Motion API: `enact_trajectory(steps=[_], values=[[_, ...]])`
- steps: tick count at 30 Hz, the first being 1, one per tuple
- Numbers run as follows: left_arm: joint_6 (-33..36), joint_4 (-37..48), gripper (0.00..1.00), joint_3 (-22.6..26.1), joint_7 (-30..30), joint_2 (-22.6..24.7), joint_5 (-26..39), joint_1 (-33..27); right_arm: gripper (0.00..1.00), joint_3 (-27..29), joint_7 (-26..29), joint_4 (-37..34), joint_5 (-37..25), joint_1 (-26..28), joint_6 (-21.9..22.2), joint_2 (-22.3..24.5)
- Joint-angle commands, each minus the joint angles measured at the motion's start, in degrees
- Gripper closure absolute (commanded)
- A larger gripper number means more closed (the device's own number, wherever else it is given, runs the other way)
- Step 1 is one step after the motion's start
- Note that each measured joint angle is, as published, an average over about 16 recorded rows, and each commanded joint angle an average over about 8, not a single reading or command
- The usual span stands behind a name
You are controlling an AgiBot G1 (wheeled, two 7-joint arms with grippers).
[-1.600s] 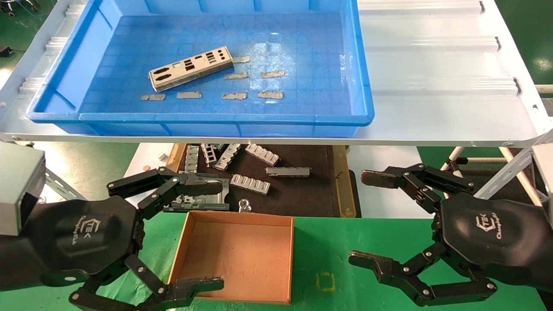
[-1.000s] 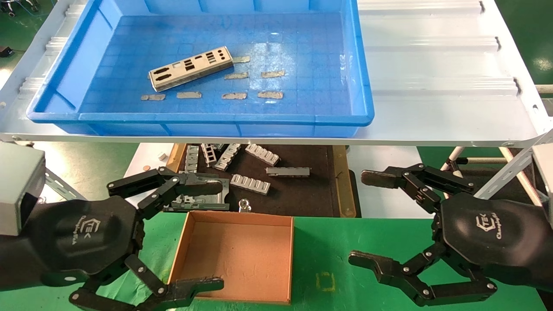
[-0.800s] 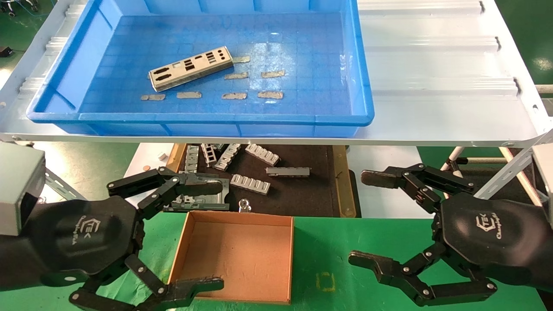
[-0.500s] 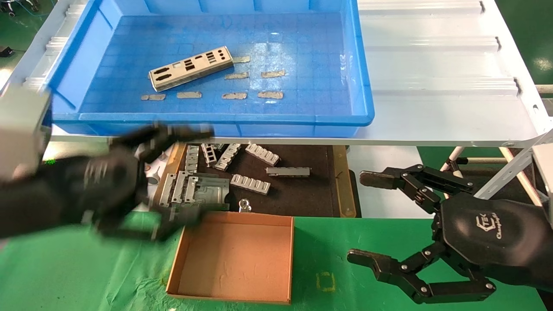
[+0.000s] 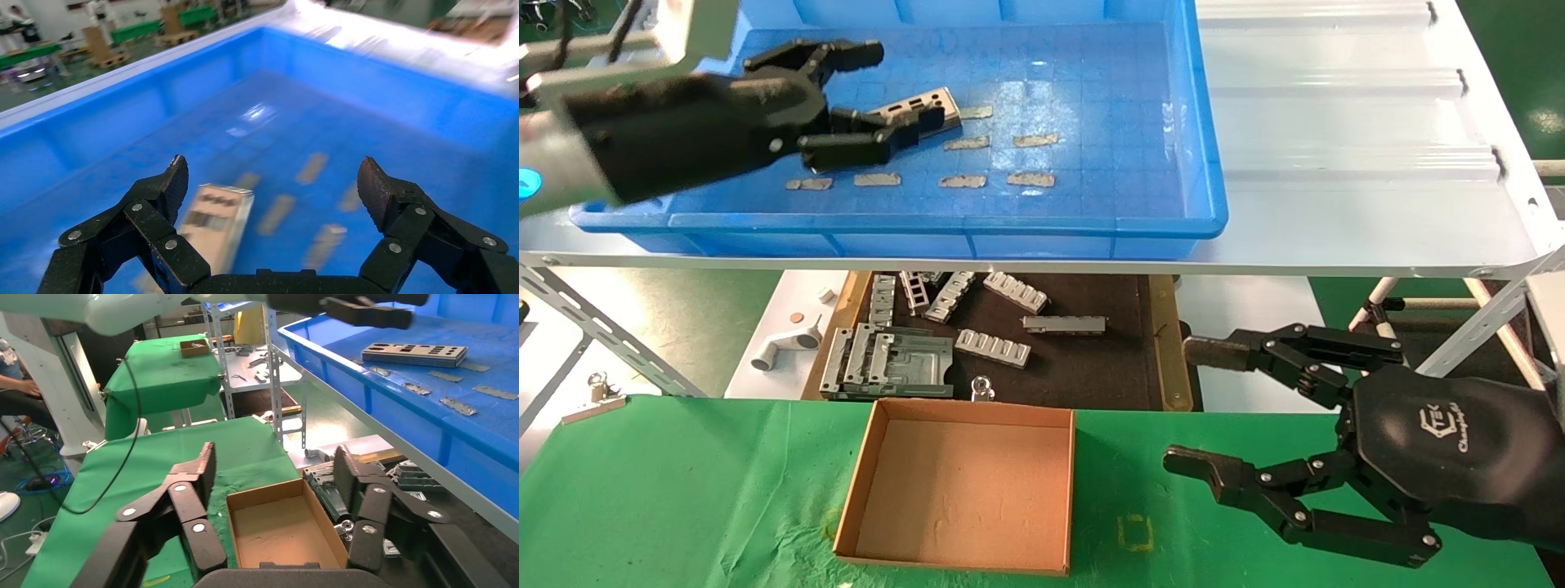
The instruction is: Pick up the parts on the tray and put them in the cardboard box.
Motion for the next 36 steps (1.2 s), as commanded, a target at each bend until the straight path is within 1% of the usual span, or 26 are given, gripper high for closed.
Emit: enact_trajectory(steps=[1, 7, 10, 13, 19, 28, 36], values=[[-0.5, 4.9, 0.00, 1.2, 2.0, 1.9, 2.7, -3.7, 1.00, 0.0, 0.0, 0.0, 0.0, 0.0, 0.0, 0.0], [-4.3, 16.8, 0.00, 3.8, 6.6, 5.8, 8.1, -10.8, 1.00, 0.0, 0.0, 0.0, 0.0, 0.0, 0.0, 0.0], [-6.4, 21.1, 0.00, 4.7, 8.0, 7.4, 9.9, -13.2, 1.00, 0.0, 0.0, 0.0, 0.0, 0.0, 0.0, 0.0], [-6.6, 24.1, 0.00, 5.2, 9.0, 8.3, 10.9, -14.9, 1.00, 0.0, 0.0, 0.0, 0.0, 0.0, 0.0, 0.0], [-3.8, 28.0, 0.00, 5.6, 10.8, 8.8, 11.2, -17.1, 1.00, 0.0, 0.0, 0.0, 0.0, 0.0, 0.0, 0.0], [0.5, 31.9, 0.00, 5.8, 12.5, 8.6, 11.3, -18.7, 1.00, 0.0, 0.0, 0.0, 0.0, 0.0, 0.0, 0.0], [2.3, 34.4, 0.00, 6.1, 13.5, 8.7, 11.7, -19.4, 1.00, 0.0, 0.0, 0.0, 0.0, 0.0, 0.0, 0.0]])
